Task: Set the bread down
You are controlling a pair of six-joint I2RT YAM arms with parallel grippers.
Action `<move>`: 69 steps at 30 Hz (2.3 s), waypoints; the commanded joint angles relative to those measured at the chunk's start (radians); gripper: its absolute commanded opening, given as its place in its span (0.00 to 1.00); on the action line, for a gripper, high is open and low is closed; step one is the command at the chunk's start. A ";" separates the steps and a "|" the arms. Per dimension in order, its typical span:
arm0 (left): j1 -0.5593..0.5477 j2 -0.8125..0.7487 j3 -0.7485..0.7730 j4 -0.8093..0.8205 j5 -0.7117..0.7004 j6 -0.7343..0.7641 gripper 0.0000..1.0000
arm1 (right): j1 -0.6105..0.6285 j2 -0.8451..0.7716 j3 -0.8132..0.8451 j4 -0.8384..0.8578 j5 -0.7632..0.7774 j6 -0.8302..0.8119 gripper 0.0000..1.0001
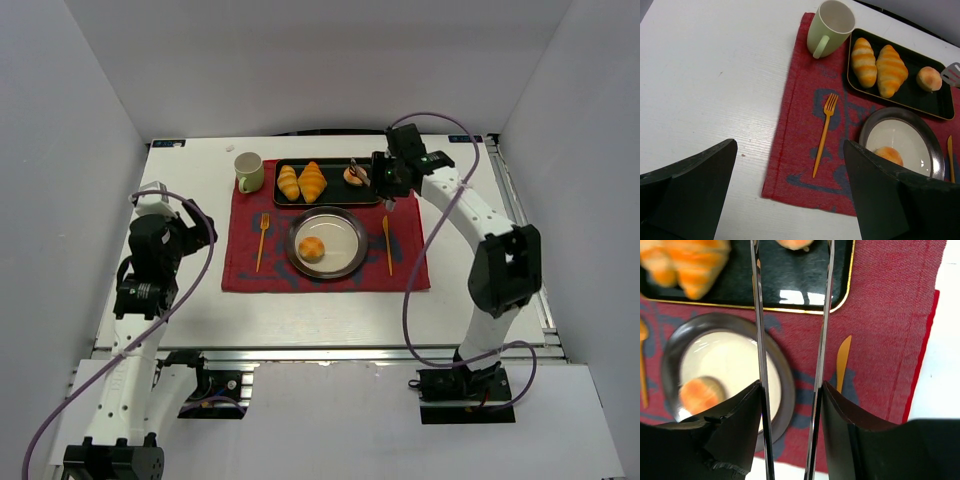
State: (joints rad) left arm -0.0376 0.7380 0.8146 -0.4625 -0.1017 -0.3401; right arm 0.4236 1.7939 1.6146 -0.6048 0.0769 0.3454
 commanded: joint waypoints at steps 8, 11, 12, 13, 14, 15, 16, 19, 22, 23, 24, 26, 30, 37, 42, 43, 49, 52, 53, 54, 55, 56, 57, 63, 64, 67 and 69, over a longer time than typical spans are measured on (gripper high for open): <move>-0.002 0.023 0.049 0.031 0.019 0.012 0.98 | -0.046 0.142 0.103 0.048 -0.109 -0.055 0.53; -0.002 0.023 0.043 0.028 0.017 0.013 0.98 | -0.048 0.170 0.105 0.060 -0.140 -0.060 0.52; -0.002 0.023 0.040 0.028 0.017 0.013 0.98 | -0.052 0.183 0.103 0.069 -0.149 -0.060 0.52; -0.002 0.021 0.040 0.028 0.016 0.013 0.98 | -0.054 0.188 0.103 0.069 -0.158 -0.059 0.52; -0.002 0.021 0.040 0.028 0.016 0.013 0.98 | -0.057 0.199 0.100 0.077 -0.182 -0.059 0.52; -0.002 0.020 0.038 0.028 0.014 0.013 0.98 | -0.059 0.203 0.099 0.079 -0.196 -0.059 0.52; -0.002 0.018 0.038 0.027 0.013 0.013 0.98 | -0.060 0.206 0.097 0.082 -0.204 -0.059 0.51; -0.002 0.017 0.041 0.024 0.010 0.012 0.98 | -0.062 0.217 0.091 0.080 -0.210 -0.056 0.51; -0.002 0.014 0.044 0.019 0.008 0.010 0.98 | -0.062 0.225 0.088 0.079 -0.209 -0.060 0.51; -0.002 0.014 0.044 0.019 0.008 0.010 0.98 | -0.063 0.229 0.088 0.077 -0.209 -0.062 0.49; -0.002 0.014 0.044 0.018 0.008 0.010 0.98 | -0.065 0.231 0.093 0.073 -0.209 -0.065 0.47; -0.002 0.014 0.046 0.016 0.008 0.010 0.98 | -0.066 0.233 0.094 0.062 -0.206 -0.065 0.35; -0.002 0.012 0.046 0.015 0.007 0.009 0.98 | -0.071 0.214 0.080 0.071 -0.216 -0.060 0.15; -0.002 0.012 0.046 0.010 0.007 0.007 0.98 | -0.082 0.185 0.080 0.076 -0.229 -0.046 0.00; -0.002 0.012 0.049 0.008 0.008 0.007 0.98 | -0.092 0.148 0.061 0.103 -0.264 -0.014 0.00; -0.002 0.012 0.049 0.008 0.008 0.007 0.98 | -0.092 0.141 0.056 0.108 -0.269 -0.006 0.00; -0.002 0.012 0.058 -0.002 0.010 0.009 0.98 | -0.095 0.049 0.036 0.126 -0.293 0.017 0.00; -0.002 0.009 0.058 -0.002 0.010 0.009 0.98 | -0.097 -0.010 0.018 0.126 -0.316 0.017 0.00; -0.002 0.008 0.058 -0.004 0.010 0.009 0.98 | -0.098 -0.030 0.008 0.125 -0.327 0.017 0.00; -0.002 0.008 0.058 -0.005 0.010 0.009 0.98 | -0.098 -0.048 -0.028 0.123 -0.341 0.020 0.00; -0.002 0.008 0.057 -0.008 0.010 0.009 0.98 | -0.097 -0.098 -0.057 0.131 -0.383 0.024 0.00; -0.002 0.008 0.057 -0.010 0.010 0.009 0.98 | -0.097 -0.126 -0.093 0.143 -0.405 0.033 0.00; -0.002 0.008 0.060 -0.011 0.010 0.009 0.98 | -0.098 -0.154 -0.172 0.154 -0.425 0.038 0.00; -0.002 -0.003 0.055 -0.007 0.031 -0.010 0.98 | -0.094 -0.408 -0.473 0.181 -0.633 0.049 0.00; -0.002 -0.003 0.057 -0.007 0.033 -0.013 0.98 | -0.094 -0.431 -0.555 0.180 -0.655 0.047 0.00; -0.002 -0.011 0.058 -0.011 0.033 -0.016 0.98 | -0.086 -0.531 -0.663 0.175 -0.704 0.044 0.00; -0.002 -0.015 0.057 -0.013 0.034 -0.017 0.98 | -0.082 -0.585 -0.755 0.184 -0.730 0.044 0.00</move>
State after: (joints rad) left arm -0.0376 0.7425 0.8352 -0.4679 -0.0849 -0.3489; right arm 0.3347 1.2900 0.9188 -0.4538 -0.5388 0.3878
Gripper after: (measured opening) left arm 0.982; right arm 0.224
